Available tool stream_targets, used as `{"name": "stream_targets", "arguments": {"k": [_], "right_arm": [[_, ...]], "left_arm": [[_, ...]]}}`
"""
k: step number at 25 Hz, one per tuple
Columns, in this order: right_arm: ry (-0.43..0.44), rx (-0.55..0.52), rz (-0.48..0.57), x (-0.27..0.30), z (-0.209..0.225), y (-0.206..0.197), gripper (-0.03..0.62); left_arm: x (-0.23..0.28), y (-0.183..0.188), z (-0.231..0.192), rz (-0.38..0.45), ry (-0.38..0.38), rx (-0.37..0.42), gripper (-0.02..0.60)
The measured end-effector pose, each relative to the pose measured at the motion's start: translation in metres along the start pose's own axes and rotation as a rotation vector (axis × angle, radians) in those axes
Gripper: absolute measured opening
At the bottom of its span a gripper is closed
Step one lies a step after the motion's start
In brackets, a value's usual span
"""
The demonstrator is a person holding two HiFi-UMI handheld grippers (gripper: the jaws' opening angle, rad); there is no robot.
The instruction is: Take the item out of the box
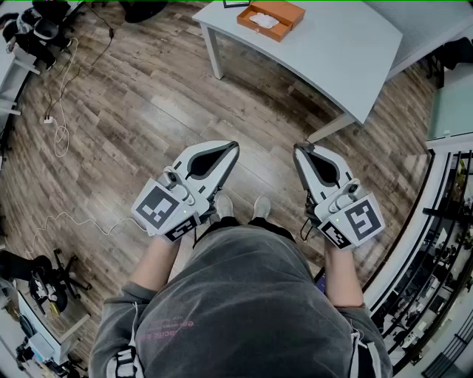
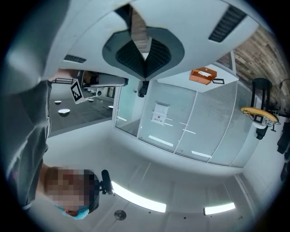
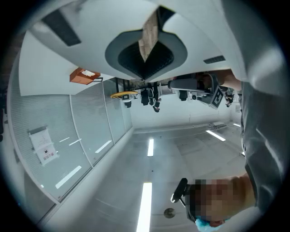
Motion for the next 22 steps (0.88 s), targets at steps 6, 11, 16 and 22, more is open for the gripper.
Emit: {"name": "stream_targets", "arguments": {"k": [6,11,16,22], "right_arm": [[0.001,-0.002,0.000,0.007,0.003,0.000,0.002],[0.004,-0.002,-0.001,0.010,0.004,0.001,0.002],[-0.003,0.015,0.011,0.009,0.011,0.000,0.003],[0.002,0.026,0.011,0.005,0.024,-0.001,0.003]], "left_arm": [[0.002,0.000,-0.008,0.004,0.000,-0.004,0.012],[0.003,0.001,-0.010,0.006,0.001,-0.007,0.012],[0.009,-0.002,-0.010,0.003,0.003,-0.007,0.012],[0.020,-0.004,-0.007,-0.002,0.017,-0.008,0.012]]}}
Point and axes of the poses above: the fingertips, and each gripper's own axes: x forward along the fingers, z to its right, y out of its top, the point moved 3 cm from there along -x, backward along the fingers, and after that the axes turned 14 degrees about -y, right-handed, at the moved point
